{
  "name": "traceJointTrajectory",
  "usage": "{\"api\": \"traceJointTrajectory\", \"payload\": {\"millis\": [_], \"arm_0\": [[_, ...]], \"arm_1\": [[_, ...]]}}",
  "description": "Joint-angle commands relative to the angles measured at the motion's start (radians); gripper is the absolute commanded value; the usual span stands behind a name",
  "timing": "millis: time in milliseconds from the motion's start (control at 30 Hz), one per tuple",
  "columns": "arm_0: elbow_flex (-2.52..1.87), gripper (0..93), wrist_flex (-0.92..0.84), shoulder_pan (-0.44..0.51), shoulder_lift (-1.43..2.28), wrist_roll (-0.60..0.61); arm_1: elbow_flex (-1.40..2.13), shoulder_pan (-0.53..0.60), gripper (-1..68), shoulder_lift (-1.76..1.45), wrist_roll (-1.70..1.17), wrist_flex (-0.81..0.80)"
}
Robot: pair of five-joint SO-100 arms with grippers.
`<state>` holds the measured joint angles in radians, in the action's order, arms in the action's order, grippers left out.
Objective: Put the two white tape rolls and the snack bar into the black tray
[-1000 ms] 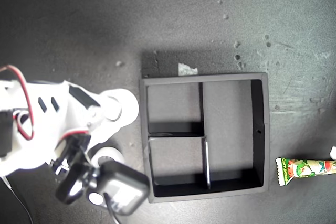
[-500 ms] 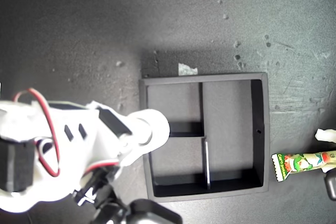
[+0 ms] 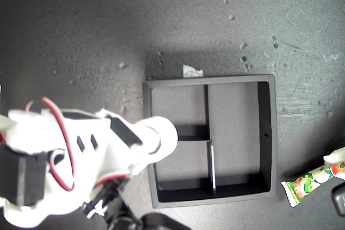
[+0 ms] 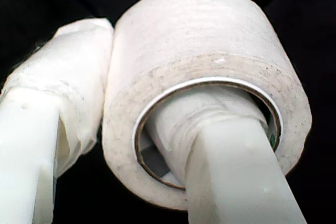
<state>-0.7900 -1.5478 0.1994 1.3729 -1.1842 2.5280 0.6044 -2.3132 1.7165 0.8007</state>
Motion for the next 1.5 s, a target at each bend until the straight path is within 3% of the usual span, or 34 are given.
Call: {"api": "traceJointTrajectory", "payload": {"millis": [0, 167, 267, 467, 633, 967, 1333, 1467], "arm_0": [[0.190, 0.0, -0.067, 0.011, -0.055, 0.008], [0.681, 0.0, -0.287, 0.020, -0.331, 0.003], [0.727, 0.0, -0.284, 0.026, -0.380, -0.009], [0.813, 0.0, -0.284, 0.052, -0.486, -0.038], [0.884, 0.0, -0.285, 0.083, -0.592, -0.083], [1.015, 0.0, -0.279, 0.138, -0.824, -0.178], [1.015, 0.0, -0.186, 0.207, -0.907, -0.222], [1.015, 4.4, -0.164, 0.212, -0.930, -0.221]], "arm_1": [[-0.337, -0.061, -0.3, -0.015, -0.391, 0.245], [-0.568, -0.158, -0.3, -0.005, -0.973, 0.400], [-0.604, -0.253, -0.3, 0.000, -1.210, 0.403], [-0.635, -0.457, -0.3, 0.041, -1.342, 0.304], [-0.695, -0.525, -0.3, 0.219, -1.347, 0.173], [-0.986, -0.512, -0.3, 0.701, -1.356, 0.144], [-0.953, -0.485, -0.3, 0.747, -1.321, 0.081], [-0.943, -0.479, -0.3, 0.756, -1.310, 0.067]]}}
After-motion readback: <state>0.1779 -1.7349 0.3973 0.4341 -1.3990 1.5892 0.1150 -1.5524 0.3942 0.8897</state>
